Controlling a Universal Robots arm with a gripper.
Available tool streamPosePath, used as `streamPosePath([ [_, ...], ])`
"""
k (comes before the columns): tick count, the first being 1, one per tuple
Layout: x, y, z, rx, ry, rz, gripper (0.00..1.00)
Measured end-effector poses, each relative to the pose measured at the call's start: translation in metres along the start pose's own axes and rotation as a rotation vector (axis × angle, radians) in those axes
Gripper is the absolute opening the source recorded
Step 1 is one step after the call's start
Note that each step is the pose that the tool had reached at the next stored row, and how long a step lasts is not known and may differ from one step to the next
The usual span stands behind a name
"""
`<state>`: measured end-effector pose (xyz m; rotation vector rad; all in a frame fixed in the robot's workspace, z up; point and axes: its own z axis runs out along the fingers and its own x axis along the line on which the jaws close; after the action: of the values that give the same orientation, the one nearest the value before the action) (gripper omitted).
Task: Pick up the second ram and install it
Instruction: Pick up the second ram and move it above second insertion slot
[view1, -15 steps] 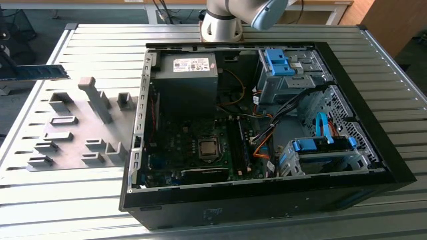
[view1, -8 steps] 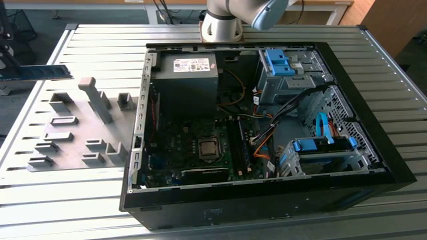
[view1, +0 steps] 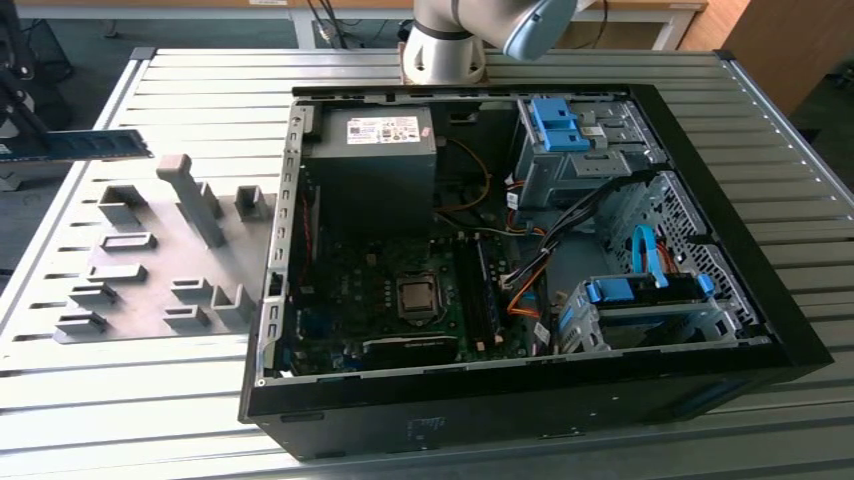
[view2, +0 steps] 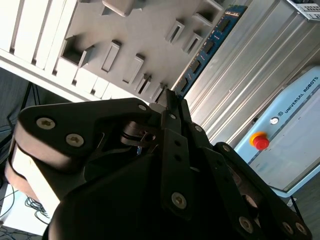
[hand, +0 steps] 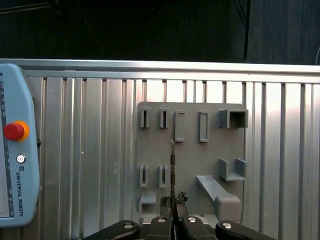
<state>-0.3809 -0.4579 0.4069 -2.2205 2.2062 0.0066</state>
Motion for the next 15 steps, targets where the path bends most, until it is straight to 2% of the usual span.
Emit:
streamPosePath([
  [15,0.0000,-0.0117,0.0001,0.0000,0.0003,0.000,0.14],
])
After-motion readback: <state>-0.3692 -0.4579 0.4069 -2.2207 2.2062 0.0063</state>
